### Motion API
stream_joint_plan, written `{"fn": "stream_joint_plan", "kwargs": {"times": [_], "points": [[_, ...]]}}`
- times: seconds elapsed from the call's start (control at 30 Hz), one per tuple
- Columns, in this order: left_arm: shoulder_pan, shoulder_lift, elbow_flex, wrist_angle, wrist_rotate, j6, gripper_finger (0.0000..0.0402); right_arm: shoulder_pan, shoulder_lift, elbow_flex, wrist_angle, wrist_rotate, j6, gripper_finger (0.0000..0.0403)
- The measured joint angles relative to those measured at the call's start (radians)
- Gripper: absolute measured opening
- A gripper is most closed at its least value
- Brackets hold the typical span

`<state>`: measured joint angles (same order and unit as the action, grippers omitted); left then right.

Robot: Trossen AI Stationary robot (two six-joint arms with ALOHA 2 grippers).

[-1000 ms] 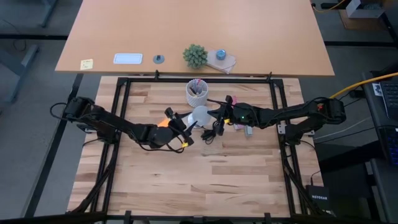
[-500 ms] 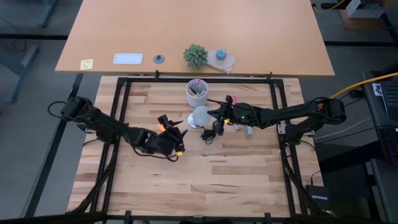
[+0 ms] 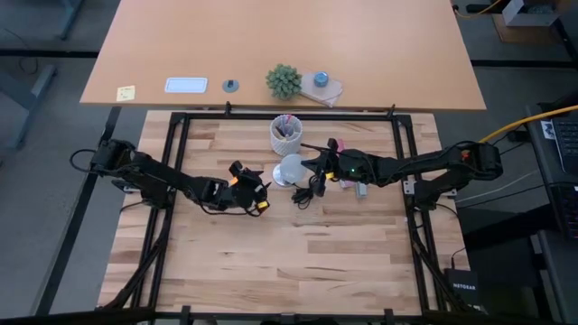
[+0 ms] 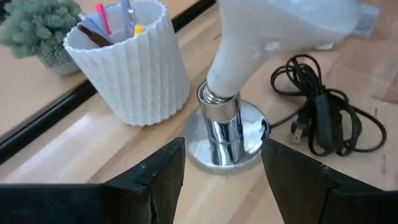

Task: Screw lightbulb
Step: Remove the lightbulb from the lamp

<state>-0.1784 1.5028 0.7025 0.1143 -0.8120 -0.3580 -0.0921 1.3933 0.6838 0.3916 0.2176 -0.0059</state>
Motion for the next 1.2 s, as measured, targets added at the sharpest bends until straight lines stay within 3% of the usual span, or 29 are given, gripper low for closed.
{"fn": "stream_joint_plan", "kwargs": {"times": [0.13,0.33,0.5,0.73,0.93,1.2], "points": [[0.038,0.000,-0.053,0.202,0.059,0.116,0.0205,0.000,0.000,0.000,0.000,0.000,0.000,0.0003],[0.100,0.000,-0.104,0.364,0.205,0.324,0.0205,0.000,0.000,0.000,0.000,0.000,0.000,0.0003],[0.158,0.021,-0.124,0.425,0.305,0.370,0.0205,0.000,0.000,0.000,0.001,0.000,0.000,0.0003],[0.215,0.137,-0.124,0.635,0.377,0.462,0.0205,0.000,0.000,0.000,0.000,0.000,0.000,0.0003],[0.233,0.175,-0.117,0.643,0.478,0.497,0.0205,0.000,0.000,0.000,0.000,0.000,0.000,0.0003],[0.269,0.180,-0.112,0.671,0.476,0.490,0.0205,0.000,0.000,0.000,-0.001,0.000,0.000,0.0003]]}}
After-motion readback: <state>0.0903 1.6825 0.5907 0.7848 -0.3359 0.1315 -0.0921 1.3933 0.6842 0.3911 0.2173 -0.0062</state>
